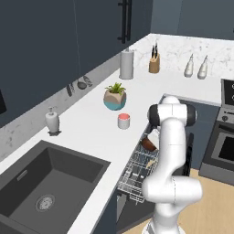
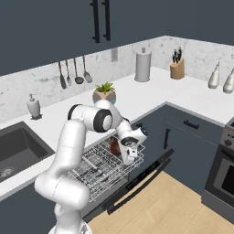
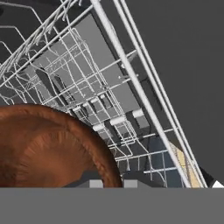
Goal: Pick up the cup and bowl from the counter, place them in the dishwasher, and close the dishwasher door.
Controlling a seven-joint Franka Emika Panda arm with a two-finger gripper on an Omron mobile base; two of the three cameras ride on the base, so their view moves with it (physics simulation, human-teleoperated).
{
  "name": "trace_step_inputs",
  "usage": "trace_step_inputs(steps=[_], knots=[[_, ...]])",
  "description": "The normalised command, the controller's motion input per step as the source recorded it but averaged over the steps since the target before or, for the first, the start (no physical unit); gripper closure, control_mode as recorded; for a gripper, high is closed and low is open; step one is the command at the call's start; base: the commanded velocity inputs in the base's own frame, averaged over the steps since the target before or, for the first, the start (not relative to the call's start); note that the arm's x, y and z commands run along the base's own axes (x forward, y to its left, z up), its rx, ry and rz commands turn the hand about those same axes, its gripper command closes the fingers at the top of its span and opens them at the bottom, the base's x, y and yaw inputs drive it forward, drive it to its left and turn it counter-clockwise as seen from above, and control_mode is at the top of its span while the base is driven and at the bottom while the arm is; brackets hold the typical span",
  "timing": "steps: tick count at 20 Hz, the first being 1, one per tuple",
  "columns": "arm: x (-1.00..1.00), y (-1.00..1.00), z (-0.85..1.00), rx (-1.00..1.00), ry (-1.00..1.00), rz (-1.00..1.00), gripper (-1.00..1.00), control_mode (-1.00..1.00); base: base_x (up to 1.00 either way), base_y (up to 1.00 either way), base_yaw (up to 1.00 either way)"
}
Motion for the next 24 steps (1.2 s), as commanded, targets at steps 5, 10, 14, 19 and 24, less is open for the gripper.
trace_step_inputs(steps=[5,10,14,19,24], knots=[[0.39,0.0,-0.21,0.09,0.21,-0.17,1.0,-1.0,0.0,0.0,0.0],[0.42,0.0,-0.07,0.08,0.17,-0.16,-1.0,-1.0,0.0,0.0,0.0],[0.19,0.0,-0.01,0.05,0.14,-0.17,-1.0,-1.0,0.0,0.0,0.0],[-0.02,0.0,0.0,0.01,0.05,-0.19,-1.0,-1.0,0.0,0.0,0.0],[-0.53,0.0,0.49,0.0,-0.06,-0.22,-1.0,-1.0,0.0,0.0,0.0]])
